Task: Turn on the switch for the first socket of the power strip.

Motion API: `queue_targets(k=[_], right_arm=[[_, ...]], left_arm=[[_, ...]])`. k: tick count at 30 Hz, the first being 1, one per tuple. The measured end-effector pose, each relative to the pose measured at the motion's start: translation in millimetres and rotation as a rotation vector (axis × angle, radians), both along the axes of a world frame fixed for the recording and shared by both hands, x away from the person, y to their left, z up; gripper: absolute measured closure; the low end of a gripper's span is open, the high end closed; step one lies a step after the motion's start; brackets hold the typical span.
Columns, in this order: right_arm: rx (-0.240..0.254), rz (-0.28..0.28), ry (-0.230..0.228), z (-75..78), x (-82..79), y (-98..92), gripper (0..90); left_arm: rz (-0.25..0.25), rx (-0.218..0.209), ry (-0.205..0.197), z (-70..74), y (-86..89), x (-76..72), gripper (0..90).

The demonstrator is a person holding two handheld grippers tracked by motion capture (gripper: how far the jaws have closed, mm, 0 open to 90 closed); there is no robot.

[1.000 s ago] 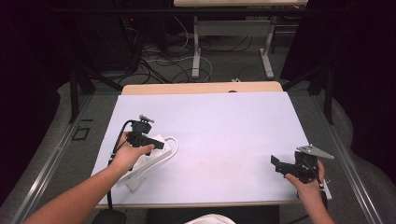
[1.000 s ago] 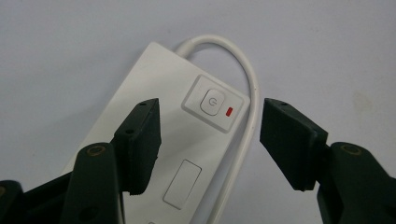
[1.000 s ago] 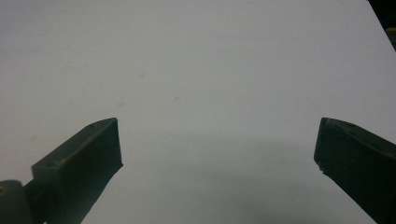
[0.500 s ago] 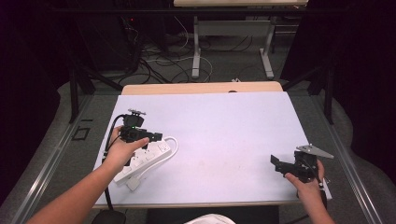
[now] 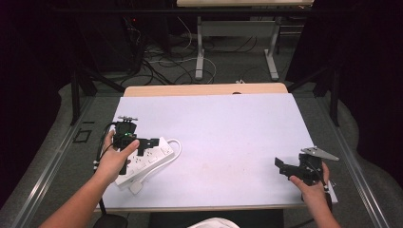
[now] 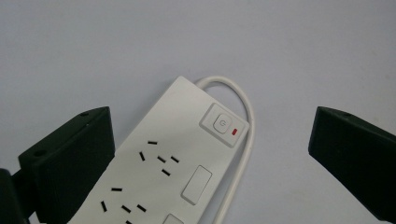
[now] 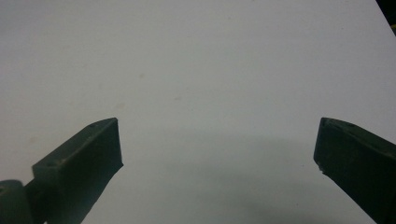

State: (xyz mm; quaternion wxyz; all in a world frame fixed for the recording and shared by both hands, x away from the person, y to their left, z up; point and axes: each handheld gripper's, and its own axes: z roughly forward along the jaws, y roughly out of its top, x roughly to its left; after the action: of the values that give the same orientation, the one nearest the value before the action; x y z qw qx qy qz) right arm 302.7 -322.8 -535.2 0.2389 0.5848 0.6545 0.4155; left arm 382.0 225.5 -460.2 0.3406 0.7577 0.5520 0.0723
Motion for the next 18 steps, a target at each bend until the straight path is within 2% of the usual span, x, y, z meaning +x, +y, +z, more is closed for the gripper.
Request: queue_targets(k=[3,7,10,15,18], right_arm=[[0.001,-0.008,-0.012,-0.4,0.3,0.1,0.3],[0.002,-0.008,-0.006,-0.3,0.1,-0.5,0.3],[-0.003,-0.005,0.005,0.2,-0.2,-1.0,0.4],[0.003,-0.012,0.010,0.4,-0.5,-0.6,0.4],[0.003,-0.012,0.013,0.7,-0.7,-0.8,0.4]], left_arm=[[0.003,-0.024,-0.010,0.0,6.6,-3.4,0.1],[0.009,-0.071,-0.031,-1.4,12.6,-8.7,0.1],[0.010,-0.087,-0.039,-1.6,15.7,-13.1,0.1],[0.013,-0.122,-0.086,-2.4,20.3,-20.5,0.1],[0.028,-0.169,-0.117,-3.5,22.9,-24.0,0.1]])
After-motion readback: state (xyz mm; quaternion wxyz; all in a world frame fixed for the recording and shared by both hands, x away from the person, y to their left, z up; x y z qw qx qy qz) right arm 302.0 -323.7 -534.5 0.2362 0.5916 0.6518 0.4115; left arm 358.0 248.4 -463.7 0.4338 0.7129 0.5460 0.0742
